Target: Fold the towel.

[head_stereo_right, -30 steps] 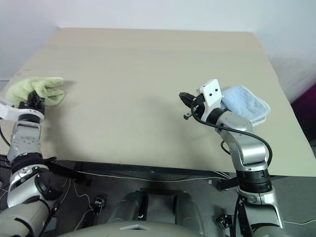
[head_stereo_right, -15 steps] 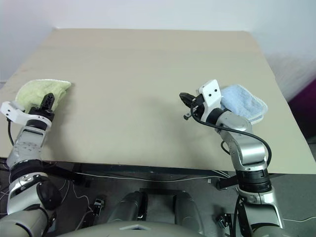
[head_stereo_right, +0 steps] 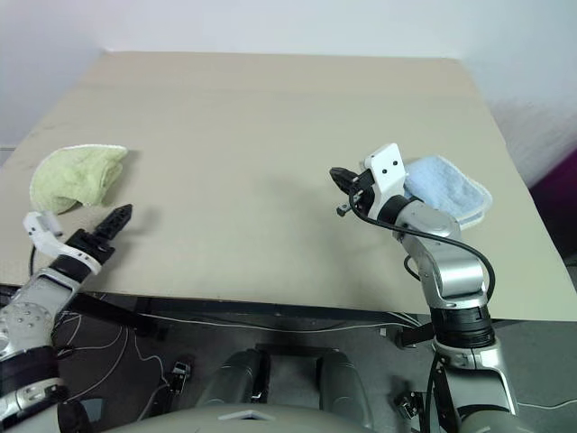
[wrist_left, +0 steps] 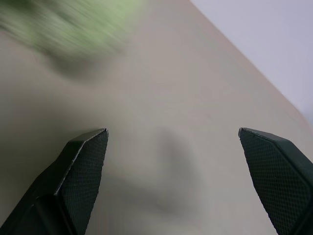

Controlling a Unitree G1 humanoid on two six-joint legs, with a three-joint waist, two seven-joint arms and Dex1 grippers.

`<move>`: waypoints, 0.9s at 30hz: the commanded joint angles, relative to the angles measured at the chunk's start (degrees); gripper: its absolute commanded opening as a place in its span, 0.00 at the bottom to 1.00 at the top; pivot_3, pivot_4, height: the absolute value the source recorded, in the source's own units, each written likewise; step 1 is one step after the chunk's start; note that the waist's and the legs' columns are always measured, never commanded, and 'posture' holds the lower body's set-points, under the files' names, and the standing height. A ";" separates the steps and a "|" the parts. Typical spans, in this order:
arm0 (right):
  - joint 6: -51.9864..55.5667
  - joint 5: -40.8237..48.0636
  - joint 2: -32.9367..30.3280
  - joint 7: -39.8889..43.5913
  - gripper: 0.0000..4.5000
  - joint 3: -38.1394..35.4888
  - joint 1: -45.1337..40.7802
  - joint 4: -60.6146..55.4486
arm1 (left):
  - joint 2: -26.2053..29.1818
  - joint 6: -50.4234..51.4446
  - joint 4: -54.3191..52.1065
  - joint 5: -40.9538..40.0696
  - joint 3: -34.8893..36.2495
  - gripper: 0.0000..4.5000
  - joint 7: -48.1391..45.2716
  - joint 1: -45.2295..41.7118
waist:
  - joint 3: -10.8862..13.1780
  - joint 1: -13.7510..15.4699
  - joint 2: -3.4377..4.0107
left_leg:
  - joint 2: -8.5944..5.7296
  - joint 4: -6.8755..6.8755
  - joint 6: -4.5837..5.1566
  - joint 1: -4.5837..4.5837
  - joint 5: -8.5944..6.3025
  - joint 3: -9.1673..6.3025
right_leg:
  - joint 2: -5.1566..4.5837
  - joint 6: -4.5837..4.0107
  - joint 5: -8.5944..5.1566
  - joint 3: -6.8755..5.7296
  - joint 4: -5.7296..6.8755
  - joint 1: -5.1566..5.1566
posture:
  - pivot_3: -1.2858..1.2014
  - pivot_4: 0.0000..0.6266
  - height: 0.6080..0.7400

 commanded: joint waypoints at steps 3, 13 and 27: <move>-2.01 -0.84 0.28 -1.04 0.00 -0.66 -2.47 0.87 | -1.24 -7.50 -7.09 12.28 -17.95 1.00 -3.04 -5.61 | 0.00 -0.04 0.00 | -0.01 0.00 0.00 0.02 0.00 0.00 | 0.02 -0.01 0.00 -0.01 -0.01 0.03 | 0.52 0.24 1.00; -3.02 -5.30 1.27 -9.54 0.00 -3.75 -3.89 8.07 | -5.49 -31.60 16.09 32.50 -30.40 1.00 -3.08 -27.62 | 0.00 -0.57 0.01 | 0.00 -0.09 -0.01 0.02 0.01 0.11 | 0.09 -0.02 0.01 0.06 -0.03 -0.08 | 0.52 0.24 1.00; -3.02 -4.43 1.99 -11.42 0.00 -6.52 1.03 3.80 | -2.45 -32.85 19.62 34.04 -27.89 1.00 -5.25 -25.54 | 0.00 -0.28 0.01 | -0.02 -0.03 0.01 -0.01 0.01 0.10 | 0.08 -0.02 0.01 0.06 -0.01 -0.08 | 0.52 0.24 1.00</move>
